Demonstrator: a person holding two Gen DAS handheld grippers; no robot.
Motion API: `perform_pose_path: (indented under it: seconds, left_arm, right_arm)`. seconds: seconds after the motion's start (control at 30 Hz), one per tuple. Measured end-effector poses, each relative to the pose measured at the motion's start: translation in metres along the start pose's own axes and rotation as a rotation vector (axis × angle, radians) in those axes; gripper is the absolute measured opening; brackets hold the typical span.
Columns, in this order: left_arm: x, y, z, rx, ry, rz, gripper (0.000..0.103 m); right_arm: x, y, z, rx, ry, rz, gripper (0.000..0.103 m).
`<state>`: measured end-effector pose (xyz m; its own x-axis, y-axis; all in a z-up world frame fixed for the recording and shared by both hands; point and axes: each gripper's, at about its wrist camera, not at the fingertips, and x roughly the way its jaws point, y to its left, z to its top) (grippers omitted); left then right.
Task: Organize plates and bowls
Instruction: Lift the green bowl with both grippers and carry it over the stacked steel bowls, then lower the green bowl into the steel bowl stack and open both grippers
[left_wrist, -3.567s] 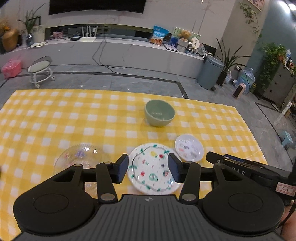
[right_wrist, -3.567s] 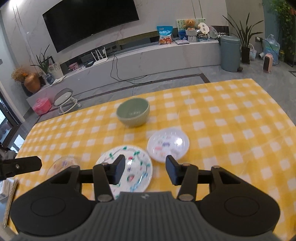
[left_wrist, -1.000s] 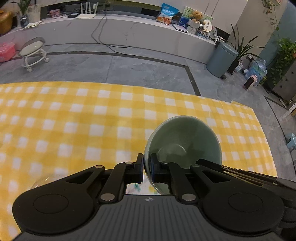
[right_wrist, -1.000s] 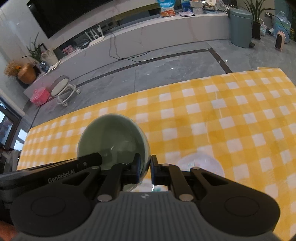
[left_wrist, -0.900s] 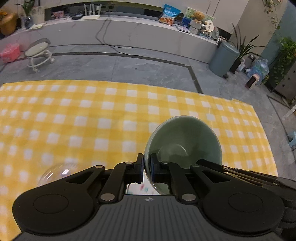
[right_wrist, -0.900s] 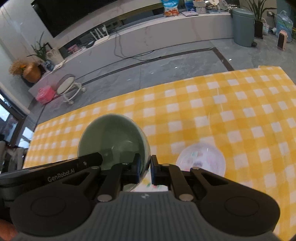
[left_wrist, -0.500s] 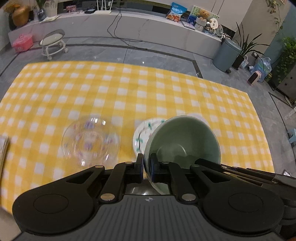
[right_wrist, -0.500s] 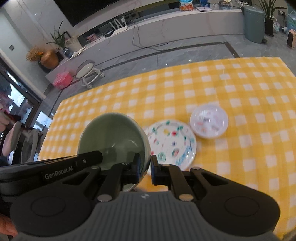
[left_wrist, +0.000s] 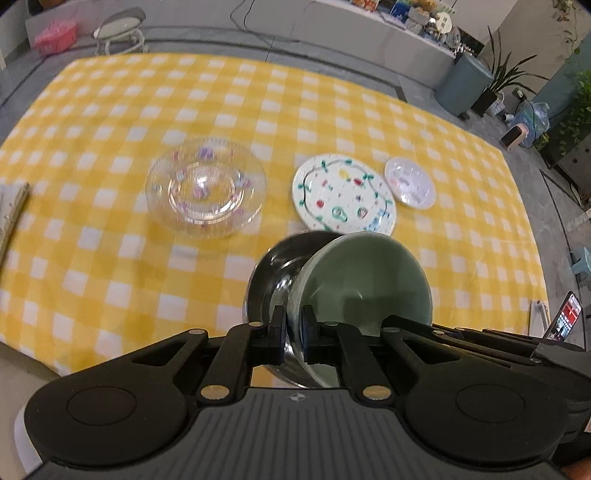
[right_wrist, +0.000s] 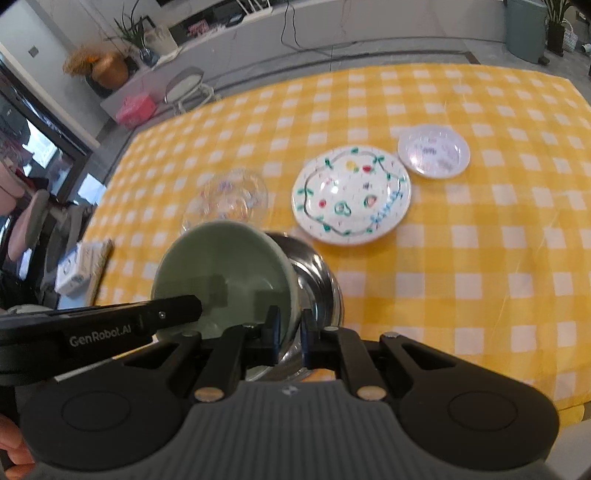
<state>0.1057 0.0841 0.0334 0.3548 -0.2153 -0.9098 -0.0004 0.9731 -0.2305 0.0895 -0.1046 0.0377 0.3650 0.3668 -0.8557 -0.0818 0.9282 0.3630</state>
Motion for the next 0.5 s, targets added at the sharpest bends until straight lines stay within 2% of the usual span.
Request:
perform_pose_path:
  seconds: [0.23,0.5]
  left_arm:
    - [0.018,0.005,0.001,0.019,0.056,0.011,0.009]
    - [0.03,0.006,0.004,0.052,0.1,0.034,0.01]
  right_arm:
    - [0.023,-0.007,0.002,0.011,0.063,-0.002,0.008]
    - [0.039,-0.001,0.005,-0.042,0.079,-0.032,0.008]
